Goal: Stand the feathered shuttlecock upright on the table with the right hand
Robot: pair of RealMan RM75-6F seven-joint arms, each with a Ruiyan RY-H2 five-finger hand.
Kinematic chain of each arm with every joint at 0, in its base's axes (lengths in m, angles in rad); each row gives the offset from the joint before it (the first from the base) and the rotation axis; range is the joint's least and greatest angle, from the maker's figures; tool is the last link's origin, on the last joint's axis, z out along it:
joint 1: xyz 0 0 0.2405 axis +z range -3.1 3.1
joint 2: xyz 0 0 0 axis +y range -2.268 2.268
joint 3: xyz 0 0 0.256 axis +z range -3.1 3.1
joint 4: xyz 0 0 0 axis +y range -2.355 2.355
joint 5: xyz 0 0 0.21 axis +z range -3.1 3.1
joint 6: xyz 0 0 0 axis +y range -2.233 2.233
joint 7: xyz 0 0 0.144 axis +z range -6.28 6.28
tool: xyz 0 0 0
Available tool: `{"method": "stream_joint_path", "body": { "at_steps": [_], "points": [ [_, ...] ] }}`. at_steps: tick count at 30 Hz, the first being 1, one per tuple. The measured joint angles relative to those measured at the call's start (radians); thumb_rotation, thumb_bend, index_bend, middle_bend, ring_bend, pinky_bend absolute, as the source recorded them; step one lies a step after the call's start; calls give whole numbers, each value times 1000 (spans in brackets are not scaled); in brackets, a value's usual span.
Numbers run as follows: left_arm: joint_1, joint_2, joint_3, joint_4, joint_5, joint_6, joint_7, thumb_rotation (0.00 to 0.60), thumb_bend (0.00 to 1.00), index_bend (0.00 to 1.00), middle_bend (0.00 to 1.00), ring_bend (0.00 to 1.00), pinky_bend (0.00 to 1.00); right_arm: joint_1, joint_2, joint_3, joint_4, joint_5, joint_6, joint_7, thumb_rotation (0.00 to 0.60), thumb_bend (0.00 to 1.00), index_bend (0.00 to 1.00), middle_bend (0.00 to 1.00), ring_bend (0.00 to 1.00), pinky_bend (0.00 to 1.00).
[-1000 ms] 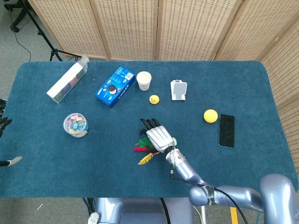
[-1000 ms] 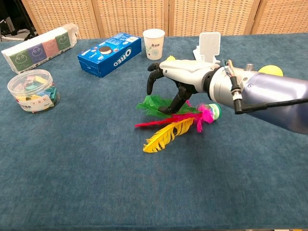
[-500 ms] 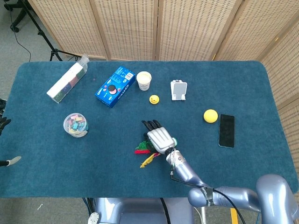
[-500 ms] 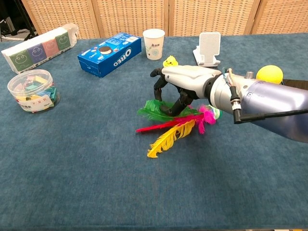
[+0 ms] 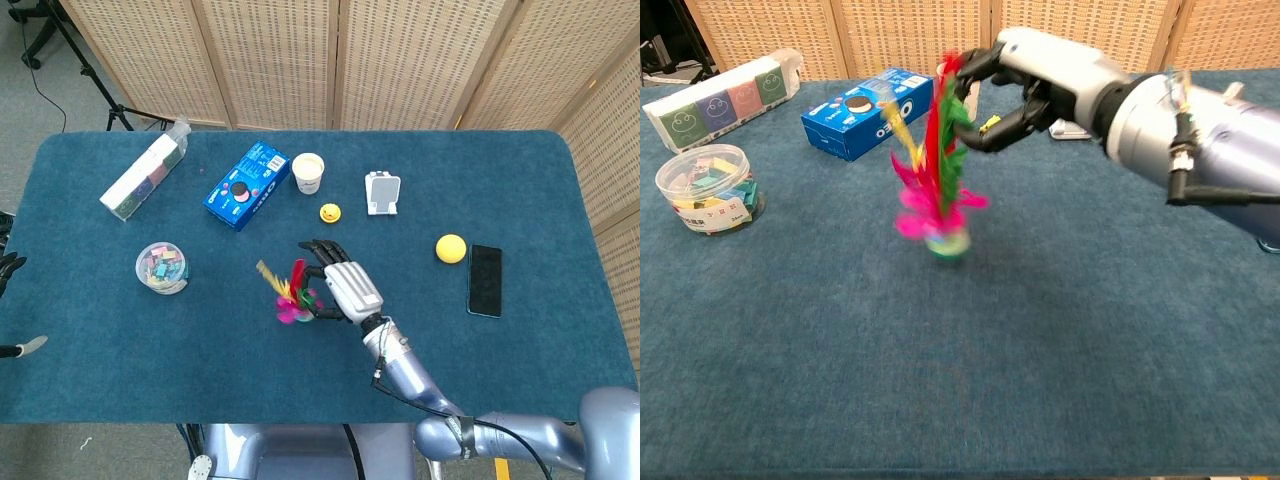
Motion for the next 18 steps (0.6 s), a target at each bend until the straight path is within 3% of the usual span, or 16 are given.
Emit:
{"method": "stream_joint_path", "body": {
  "at_steps": [7,18],
  "points": [
    [2,-1,3,-12,5,5,21,600,0,0,0,0,0,-78,49,-19,-8,-63,17,170,600,607,670,118,0,0],
    [1,-3,4,-16,4,5,31,600,0,0,0,0,0,-145,44,-87,128,-140,10,331,600,607,670,118,0,0]
  ]
}}
